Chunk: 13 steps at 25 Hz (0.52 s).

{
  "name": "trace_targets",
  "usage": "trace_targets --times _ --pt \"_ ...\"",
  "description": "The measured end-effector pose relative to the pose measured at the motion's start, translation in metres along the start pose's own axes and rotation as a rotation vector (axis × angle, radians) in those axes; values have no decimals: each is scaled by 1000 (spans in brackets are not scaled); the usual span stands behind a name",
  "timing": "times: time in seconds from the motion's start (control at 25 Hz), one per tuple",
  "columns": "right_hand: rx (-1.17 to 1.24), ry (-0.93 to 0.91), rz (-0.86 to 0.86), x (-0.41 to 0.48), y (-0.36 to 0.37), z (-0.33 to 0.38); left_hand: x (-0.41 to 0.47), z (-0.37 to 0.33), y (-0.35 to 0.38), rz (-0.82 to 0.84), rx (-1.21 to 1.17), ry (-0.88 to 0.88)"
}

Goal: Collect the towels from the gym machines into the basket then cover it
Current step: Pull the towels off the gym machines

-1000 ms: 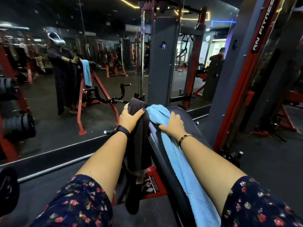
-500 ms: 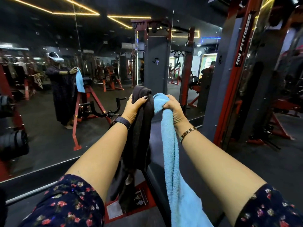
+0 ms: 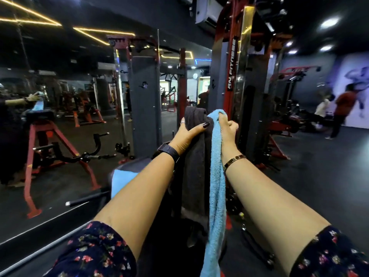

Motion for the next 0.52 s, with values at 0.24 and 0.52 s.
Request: trace_targets --times 0.24,0.52 --pt "-96 -128 -79 -2 -72 12 13 38 67 49 -115 -25" --pt "-309 -267 -97 -42 -160 1 9 71 153 310 -315 -103"
Point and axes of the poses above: each hand's wrist, its own x-axis towards the middle knuckle, its own y-axis out of the palm, z = x × y, the point moved 1 cm from there along x, towards the middle knuckle, and after that the axes turned 11 degrees about -x, right-handed, at the moved point
